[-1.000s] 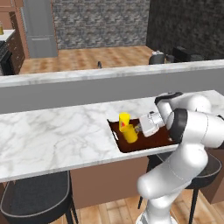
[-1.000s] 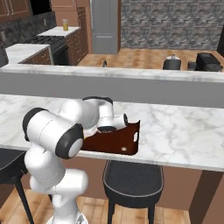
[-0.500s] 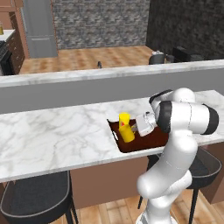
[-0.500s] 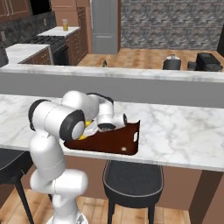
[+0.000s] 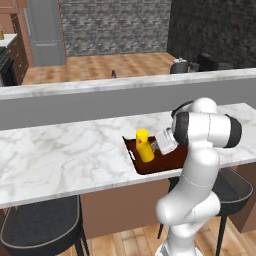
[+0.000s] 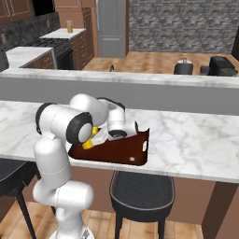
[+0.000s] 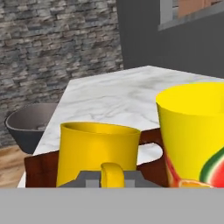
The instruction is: There is a tray on the dining counter. Grab the cup, mug, and pitcher and place them on the tray. The pitcher may be placed next to the tray if it cannot fit the tray.
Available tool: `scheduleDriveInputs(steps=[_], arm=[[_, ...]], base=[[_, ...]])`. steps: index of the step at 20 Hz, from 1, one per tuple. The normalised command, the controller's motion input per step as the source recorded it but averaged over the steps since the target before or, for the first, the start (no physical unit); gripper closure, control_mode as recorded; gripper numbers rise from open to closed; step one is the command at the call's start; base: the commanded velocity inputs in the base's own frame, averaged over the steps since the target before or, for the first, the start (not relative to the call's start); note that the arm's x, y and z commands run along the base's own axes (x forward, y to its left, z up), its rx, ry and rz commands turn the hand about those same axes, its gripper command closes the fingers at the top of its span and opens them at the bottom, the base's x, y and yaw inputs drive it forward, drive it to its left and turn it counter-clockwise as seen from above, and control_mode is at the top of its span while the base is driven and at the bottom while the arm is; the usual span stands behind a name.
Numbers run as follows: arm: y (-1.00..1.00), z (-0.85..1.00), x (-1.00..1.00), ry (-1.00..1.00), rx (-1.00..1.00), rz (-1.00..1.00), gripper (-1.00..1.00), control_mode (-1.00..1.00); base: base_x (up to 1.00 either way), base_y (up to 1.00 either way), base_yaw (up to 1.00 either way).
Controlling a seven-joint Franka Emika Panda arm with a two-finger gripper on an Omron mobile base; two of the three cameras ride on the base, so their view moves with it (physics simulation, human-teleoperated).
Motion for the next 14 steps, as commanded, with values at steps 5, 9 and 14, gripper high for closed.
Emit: scheduleDriveInputs(steps=[5,9,14], arm=[[0.0,-0.32,-0.37,0.0,0.0,0.08,1.0,-1.0],[0.0,-0.16,-0.13,0.0,0.0,0.05,1.0,-1.0],[0.0,-0.03,0.0,0.0,0.0,0.02,1.0,-1.0]], base=[[0.0,0.0,0.0],[0.0,0.0,0.0],[0.0,0.0,0.0]])
